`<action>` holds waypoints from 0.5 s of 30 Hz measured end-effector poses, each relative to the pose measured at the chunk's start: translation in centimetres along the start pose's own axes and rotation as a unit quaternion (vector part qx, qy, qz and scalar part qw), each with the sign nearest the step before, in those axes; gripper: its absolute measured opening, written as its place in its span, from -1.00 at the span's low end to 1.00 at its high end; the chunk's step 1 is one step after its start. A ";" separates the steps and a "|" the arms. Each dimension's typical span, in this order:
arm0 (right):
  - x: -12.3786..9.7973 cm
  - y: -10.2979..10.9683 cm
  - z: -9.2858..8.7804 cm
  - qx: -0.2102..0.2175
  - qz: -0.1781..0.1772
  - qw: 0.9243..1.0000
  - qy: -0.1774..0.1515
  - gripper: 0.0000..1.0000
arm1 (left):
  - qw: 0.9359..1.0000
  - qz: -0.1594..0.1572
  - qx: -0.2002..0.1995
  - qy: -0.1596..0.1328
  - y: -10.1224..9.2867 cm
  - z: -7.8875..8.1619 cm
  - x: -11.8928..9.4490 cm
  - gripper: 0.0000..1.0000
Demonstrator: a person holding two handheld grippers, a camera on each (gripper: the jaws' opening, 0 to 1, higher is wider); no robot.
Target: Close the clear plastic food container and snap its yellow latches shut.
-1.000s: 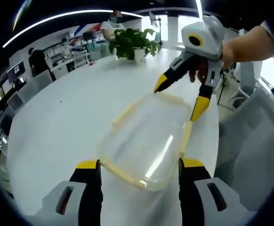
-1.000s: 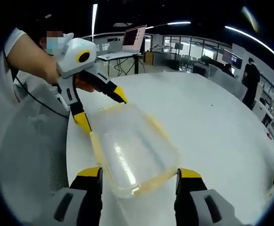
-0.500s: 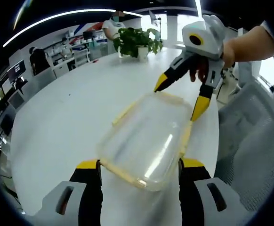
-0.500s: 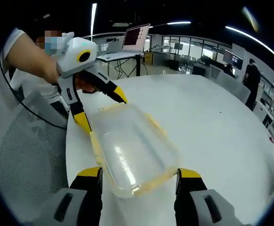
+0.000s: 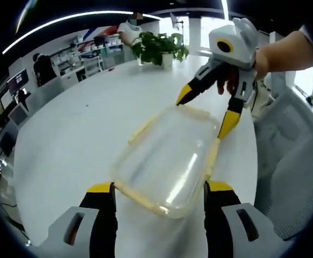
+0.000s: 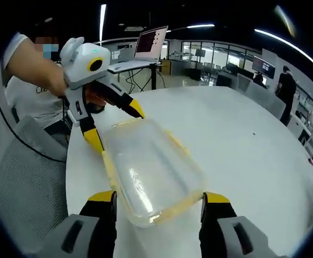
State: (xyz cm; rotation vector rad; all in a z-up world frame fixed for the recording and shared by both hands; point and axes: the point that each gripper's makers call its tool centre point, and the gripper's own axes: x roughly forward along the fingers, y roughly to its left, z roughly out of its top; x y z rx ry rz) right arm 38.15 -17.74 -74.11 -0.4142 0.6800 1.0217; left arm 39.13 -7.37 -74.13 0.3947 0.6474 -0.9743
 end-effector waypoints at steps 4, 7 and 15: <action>0.4 -0.8 0.4 0.000 -0.001 1.000 -0.001 0.23 | 1.000 0.000 0.000 0.000 0.9 0.3 0.3 0.28; 0.7 -1.6 0.6 0.002 -0.003 1.000 -0.001 0.23 | 1.000 -0.001 0.002 0.000 1.7 0.7 0.7 0.28; 1.2 -3.9 1.2 0.002 -0.004 1.000 -0.003 0.24 | 1.000 -0.001 0.003 0.003 3.4 1.7 1.9 0.28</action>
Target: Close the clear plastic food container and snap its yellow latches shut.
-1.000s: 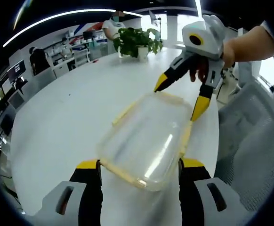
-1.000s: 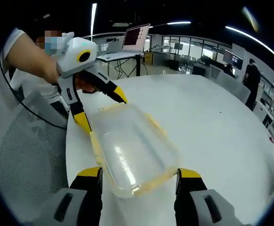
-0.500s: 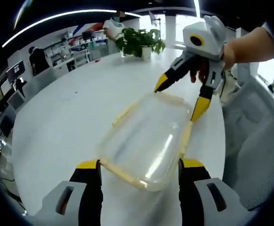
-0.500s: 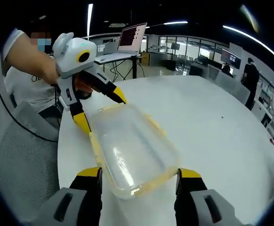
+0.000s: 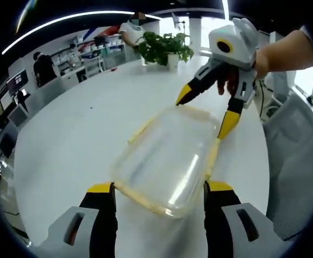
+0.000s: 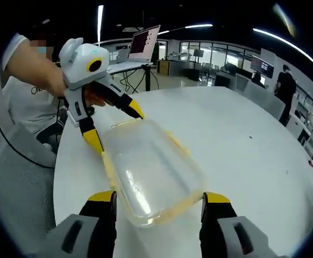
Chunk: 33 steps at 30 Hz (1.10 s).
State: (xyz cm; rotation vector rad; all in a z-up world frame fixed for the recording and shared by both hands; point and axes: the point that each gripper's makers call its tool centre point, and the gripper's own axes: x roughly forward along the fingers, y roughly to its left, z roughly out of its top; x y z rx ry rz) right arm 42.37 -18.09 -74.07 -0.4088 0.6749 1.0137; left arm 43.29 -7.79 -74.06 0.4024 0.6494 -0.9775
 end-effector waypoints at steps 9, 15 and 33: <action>0.4 -1.5 0.4 0.003 -0.004 1.000 -0.004 0.25 | 1.000 -0.001 0.001 0.000 1.4 0.7 0.9 0.28; 0.5 -1.6 0.4 0.002 -0.002 1.000 -0.006 0.26 | 1.000 -0.002 -0.002 -0.002 1.4 0.7 0.8 0.29; 0.0 -1.3 0.6 0.017 -0.003 1.000 -0.005 0.53 | 1.000 -0.005 -0.013 -0.006 1.3 0.6 0.3 0.54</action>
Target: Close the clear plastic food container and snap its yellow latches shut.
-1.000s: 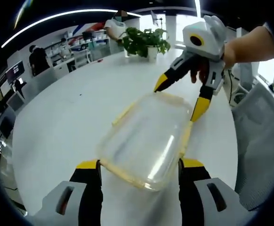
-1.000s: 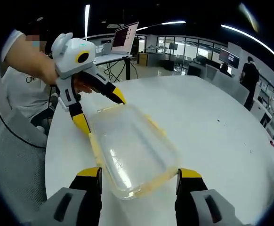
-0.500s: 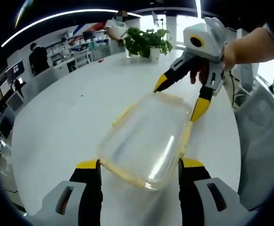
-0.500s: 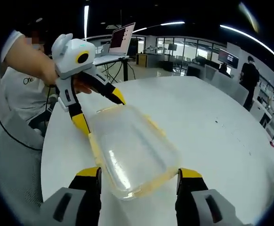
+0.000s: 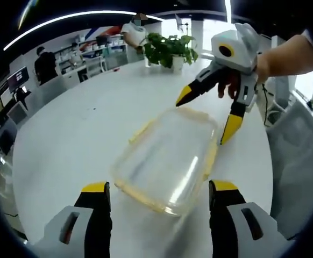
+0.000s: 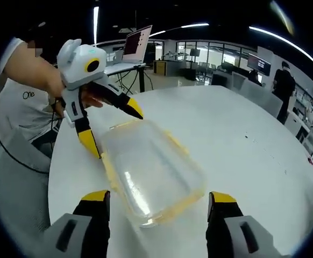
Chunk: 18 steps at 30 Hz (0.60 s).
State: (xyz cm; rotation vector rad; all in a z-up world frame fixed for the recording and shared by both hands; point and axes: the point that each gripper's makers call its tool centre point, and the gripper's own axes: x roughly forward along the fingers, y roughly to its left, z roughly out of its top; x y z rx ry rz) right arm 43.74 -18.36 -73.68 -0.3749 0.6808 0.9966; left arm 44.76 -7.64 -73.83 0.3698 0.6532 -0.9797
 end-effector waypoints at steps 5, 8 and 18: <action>-0.4 -0.6 0.3 -0.001 -0.020 1.000 -0.004 0.97 | 1.000 0.006 -0.009 -0.005 0.1 0.1 -0.4 0.86; -0.8 -0.7 0.4 0.014 -0.024 1.000 -0.009 0.98 | 1.000 0.009 -0.021 -0.014 0.0 0.5 -0.7 0.98; -1.4 0.1 1.0 0.005 -0.024 1.000 -0.018 0.98 | 1.000 0.015 -0.018 -0.016 -0.7 0.8 -1.6 0.98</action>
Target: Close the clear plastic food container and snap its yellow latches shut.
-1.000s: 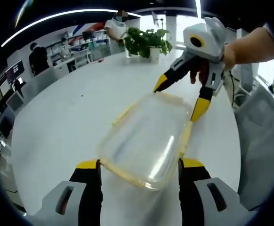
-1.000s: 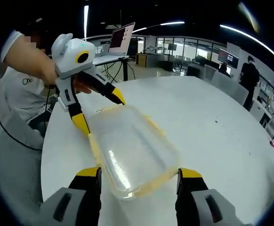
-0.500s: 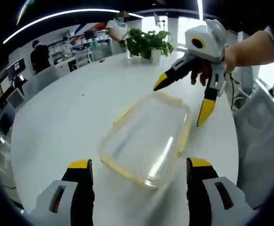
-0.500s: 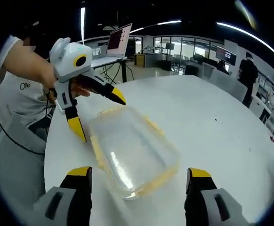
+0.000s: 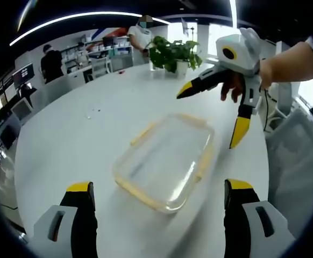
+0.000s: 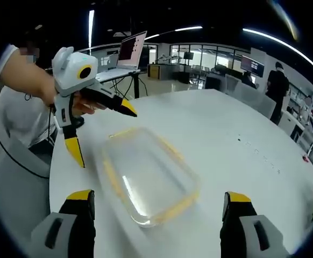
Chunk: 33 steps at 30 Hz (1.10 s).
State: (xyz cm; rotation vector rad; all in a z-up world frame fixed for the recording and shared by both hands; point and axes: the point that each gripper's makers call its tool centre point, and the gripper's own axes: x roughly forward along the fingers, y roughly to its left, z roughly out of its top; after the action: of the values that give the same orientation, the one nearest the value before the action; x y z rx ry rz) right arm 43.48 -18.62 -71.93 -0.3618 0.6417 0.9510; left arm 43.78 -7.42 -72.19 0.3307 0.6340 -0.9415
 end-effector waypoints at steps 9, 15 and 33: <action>-1.1 0.8 0.7 -0.006 -0.003 1.000 -0.010 0.98 | 1.000 0.008 0.001 -0.011 -0.8 0.5 -1.1 0.98; -2.2 1.3 1.2 -0.007 -0.008 1.000 -0.018 0.98 | 1.000 0.015 -0.004 -0.015 -1.5 0.8 -2.1 0.98; -5.4 4.1 0.6 -0.004 -0.018 0.999 -0.030 0.98 | 0.999 0.031 -0.027 -0.030 -5.5 1.2 -4.6 0.98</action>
State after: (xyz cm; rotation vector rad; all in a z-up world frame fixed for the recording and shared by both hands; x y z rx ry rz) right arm 37.97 -19.51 -68.04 -0.3500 0.5755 0.9266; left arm 37.68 -8.12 -68.26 0.2722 0.5906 -0.8701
